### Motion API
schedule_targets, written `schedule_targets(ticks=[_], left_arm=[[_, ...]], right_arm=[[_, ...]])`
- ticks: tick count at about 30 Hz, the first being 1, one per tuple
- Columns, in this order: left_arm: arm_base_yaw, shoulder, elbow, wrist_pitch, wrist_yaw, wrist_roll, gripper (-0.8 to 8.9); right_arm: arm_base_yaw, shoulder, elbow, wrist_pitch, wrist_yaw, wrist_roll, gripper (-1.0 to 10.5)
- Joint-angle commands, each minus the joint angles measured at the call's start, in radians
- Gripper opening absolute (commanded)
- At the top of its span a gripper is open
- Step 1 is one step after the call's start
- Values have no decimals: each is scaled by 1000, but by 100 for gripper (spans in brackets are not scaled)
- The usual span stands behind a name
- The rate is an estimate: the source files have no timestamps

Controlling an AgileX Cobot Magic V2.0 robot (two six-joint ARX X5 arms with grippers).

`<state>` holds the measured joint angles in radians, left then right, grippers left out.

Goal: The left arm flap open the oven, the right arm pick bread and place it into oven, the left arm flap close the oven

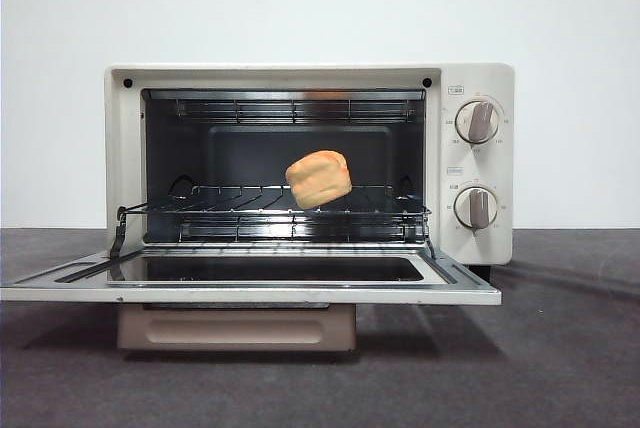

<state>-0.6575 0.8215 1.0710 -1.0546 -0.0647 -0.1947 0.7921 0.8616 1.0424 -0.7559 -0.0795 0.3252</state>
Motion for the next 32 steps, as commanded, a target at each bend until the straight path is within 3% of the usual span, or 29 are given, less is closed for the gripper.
schedule_targets(ticks=[1, 6, 10, 14, 21, 25, 32], left_arm=[[56, 85, 15, 24, 107, -5, 7], [213, 170, -19, 78, 253, 0, 8], [356, 188, -145, 170, 348, 0, 7], [467, 197, -322, 345, 551, -71, 7], [569, 249, -473, 456, 567, -134, 7], [598, 291, -487, 459, 499, -139, 7], [603, 423, -487, 490, 587, -151, 7]], right_arm=[[10, -86, 9, -50, -1, -19, 441], [10, -232, 9, -151, 2, -18, 441], [10, -334, 9, -238, 8, -6, 441], [10, -399, 9, -296, 6, 15, 441], [10, -420, 9, -317, -30, 14, 441], [10, -419, 9, -315, -25, 15, 441], [10, -419, 9, -306, -13, 15, 441]])
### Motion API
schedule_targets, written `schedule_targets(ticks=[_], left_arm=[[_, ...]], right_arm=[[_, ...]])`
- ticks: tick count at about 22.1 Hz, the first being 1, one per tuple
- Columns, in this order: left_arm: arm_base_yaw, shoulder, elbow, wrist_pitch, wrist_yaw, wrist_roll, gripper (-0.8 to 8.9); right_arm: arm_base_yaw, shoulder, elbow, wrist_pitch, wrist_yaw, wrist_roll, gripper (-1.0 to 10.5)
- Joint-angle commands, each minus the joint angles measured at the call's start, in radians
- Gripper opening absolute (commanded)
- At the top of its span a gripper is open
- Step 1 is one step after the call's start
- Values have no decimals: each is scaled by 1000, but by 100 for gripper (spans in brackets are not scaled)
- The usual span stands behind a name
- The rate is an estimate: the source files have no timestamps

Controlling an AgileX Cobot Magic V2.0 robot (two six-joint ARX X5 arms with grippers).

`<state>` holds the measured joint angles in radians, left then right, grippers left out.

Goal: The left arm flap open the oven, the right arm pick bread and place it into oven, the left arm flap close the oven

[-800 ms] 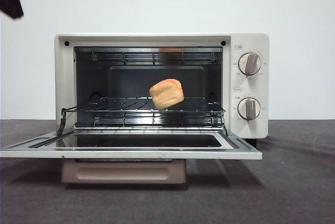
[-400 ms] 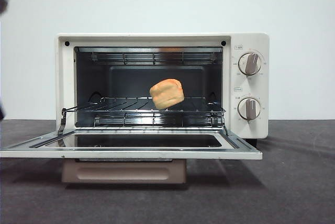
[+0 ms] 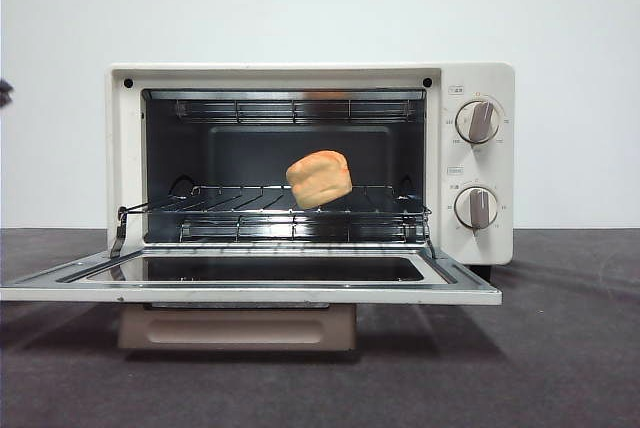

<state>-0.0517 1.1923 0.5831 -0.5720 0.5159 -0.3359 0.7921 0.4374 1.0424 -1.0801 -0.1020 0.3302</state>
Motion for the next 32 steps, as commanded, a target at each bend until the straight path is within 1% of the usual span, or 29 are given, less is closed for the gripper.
schedule_targets(ticks=[1, 5, 11, 15, 17, 23, 27, 29, 32], left_arm=[[-4, 77, 1, 13, 10, -9, 7], [-3, 134, 1, 35, 51, -7, 8], [-4, 148, 1, 72, 108, -25, 8], [-3, 148, 1, 77, 125, -29, 8], [-3, 148, 1, 84, 153, -33, 8], [-3, 147, 1, 118, 248, -53, 8], [4, 138, 1, 156, 297, -92, 8], [10, 122, 1, 197, 329, -129, 8], [18, 89, 8, 260, 348, -192, 8]], right_arm=[[10, 5, 9, 25, 17, 10, 441], [10, 5, 9, 36, 24, 10, 441], [10, 5, 9, 44, 31, 11, 441], [10, 5, 9, 49, 36, 11, 441], [10, 5, 9, 50, 49, 14, 441], [10, 5, 9, 50, 51, 26, 441], [10, 5, 9, 50, 50, 33, 441], [10, 5, 9, 51, 50, 40, 441], [10, 5, 9, 51, 50, 53, 441]])
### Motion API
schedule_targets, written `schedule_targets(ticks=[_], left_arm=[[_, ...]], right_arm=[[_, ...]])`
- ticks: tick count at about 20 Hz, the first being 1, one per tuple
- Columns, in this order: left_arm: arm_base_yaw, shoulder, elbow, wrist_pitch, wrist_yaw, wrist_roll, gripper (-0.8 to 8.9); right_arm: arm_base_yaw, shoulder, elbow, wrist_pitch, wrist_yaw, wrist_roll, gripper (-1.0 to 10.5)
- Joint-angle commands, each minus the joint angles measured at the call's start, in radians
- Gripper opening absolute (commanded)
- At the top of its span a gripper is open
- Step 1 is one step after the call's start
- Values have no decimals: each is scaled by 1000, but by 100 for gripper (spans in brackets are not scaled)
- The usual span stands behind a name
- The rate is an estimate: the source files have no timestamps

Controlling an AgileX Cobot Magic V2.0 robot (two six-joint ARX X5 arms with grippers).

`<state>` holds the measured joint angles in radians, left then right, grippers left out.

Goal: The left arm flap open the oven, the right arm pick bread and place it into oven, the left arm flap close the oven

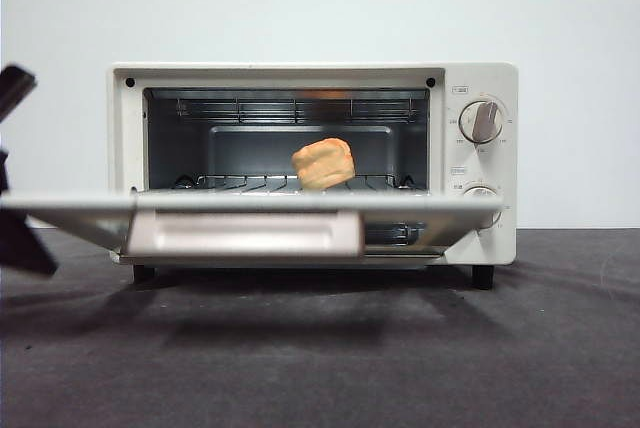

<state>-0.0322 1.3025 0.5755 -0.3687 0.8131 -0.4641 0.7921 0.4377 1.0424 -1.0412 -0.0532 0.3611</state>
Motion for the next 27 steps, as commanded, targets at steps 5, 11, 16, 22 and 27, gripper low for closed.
schedule_targets(ticks=[5, 11, 16, 22, 27], left_arm=[[8, -79, 43, 220, 50, -214, 8], [9, -100, 77, 487, -5, -393, 8], [9, -100, 82, 624, -28, -488, 8], [9, -148, 82, 641, 24, -513, 8], [9, -241, 82, 648, 98, -512, 9]], right_arm=[[10, 5, 9, 16, 2, 33, 441], [10, 5, 9, 16, 2, 36, 441], [10, 5, 9, 16, 2, 45, 441], [10, 5, 9, 16, 2, 48, 441], [10, 5, 9, 27, 2, 46, 441]])
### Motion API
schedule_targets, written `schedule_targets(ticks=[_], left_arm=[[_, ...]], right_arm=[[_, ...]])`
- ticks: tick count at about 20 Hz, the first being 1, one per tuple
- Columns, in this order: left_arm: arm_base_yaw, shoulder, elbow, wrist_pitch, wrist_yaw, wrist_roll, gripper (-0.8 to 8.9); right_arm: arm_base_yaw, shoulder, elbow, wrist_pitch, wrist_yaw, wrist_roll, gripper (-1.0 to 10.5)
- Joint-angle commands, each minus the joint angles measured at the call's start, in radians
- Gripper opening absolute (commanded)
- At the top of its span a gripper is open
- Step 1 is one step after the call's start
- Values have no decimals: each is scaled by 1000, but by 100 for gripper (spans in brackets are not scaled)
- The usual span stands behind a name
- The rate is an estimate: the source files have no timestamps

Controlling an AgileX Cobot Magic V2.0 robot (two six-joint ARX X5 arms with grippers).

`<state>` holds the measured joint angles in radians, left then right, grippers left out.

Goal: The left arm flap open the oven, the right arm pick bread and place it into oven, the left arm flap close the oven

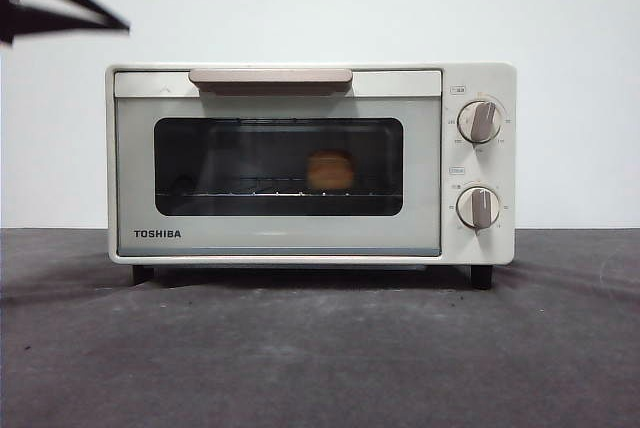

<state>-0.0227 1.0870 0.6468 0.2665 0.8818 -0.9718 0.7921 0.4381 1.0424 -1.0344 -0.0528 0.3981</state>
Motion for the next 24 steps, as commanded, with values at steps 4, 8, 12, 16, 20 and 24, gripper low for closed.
schedule_targets(ticks=[4, 8, 12, 16, 20, 24], left_arm=[[3, -113, 11, 13, 44, 42, 10], [24, -200, 14, 10, 44, 101, 10], [32, -274, 16, -11, 44, 169, 10], [32, -340, 16, -107, 29, 269, 10], [32, -412, 16, -254, -21, 378, 10], [29, -470, 16, -388, -95, 473, 10]], right_arm=[[10, 4, 9, 58, 1, 7, 441], [10, 4, 9, 97, 1, 6, 441], [10, 4, 9, 107, 2, -19, 441], [10, 4, 9, 107, 5, -72, 441], [10, 4, 9, 108, 39, -128, 441], [10, 4, 9, 116, 84, -174, 441]])
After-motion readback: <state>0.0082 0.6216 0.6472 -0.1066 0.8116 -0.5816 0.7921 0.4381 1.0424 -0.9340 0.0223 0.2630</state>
